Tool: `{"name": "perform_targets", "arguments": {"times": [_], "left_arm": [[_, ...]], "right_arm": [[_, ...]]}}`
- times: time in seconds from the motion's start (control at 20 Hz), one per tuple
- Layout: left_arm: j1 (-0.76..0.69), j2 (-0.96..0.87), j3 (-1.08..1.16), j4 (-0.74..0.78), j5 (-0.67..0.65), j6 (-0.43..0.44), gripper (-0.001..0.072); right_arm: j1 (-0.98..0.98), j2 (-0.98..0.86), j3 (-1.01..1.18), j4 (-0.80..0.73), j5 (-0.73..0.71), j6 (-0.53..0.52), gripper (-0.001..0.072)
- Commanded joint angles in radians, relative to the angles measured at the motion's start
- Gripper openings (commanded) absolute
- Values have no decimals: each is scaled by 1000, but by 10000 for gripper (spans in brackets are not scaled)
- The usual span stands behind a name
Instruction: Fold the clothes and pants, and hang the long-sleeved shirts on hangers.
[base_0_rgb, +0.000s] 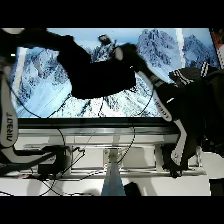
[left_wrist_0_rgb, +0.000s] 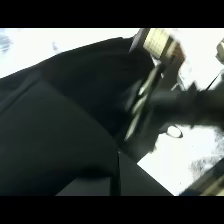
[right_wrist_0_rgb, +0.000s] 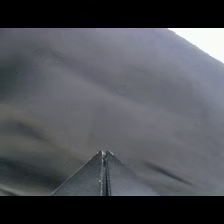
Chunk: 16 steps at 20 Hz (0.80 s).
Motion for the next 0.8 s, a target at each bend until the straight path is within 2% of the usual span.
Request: {"name": "perform_targets", "arguments": {"times": [0.0, 0.1, 0.15, 0.2, 0.25, 0.35, 0.45, 0.55, 0.6, 0.65, 0.7, 0.75], "left_arm": [[-222, -122, 0, -3, 278, 0, 10], [-351, -195, 0, 3, 423, 1, 25], [-397, -224, 0, 30, 481, 1, 185], [-431, -248, 0, 88, 531, 0, 517], [-453, -265, 0, 151, 568, -2, 709], [-451, -264, 0, 228, 567, -3, 699], [-419, -237, 1, 261, 555, -3, 699], [-370, -203, 1, 262, 544, -3, 699], [-346, -189, 1, 261, 534, -3, 699], [-323, -178, 1, 261, 520, -3, 699], [-302, -170, 1, 261, 504, -3, 699], [-285, -167, 1, 261, 487, -3, 699]], "right_arm": [[-200, 83, 0, -41, 168, -20, 27], [-278, 113, 0, -37, 204, -21, 27], [-312, 121, 0, -38, 227, -22, 27], [-342, 121, 0, -38, 255, -34, 26], [-372, 121, -8, -39, 280, -84, 26], [-435, 121, -40, -33, 299, -155, 26], [-509, 121, -96, 80, 298, -221, 26], [-584, 121, -176, 352, 320, -389, 26], [-613, 121, -219, 507, 330, -441, 26], [-632, 121, -258, 639, 316, -449, 51], [-636, 120, -287, 733, 286, -449, 221], [-626, 118, -308, 795, 251, -452, 506]]}}
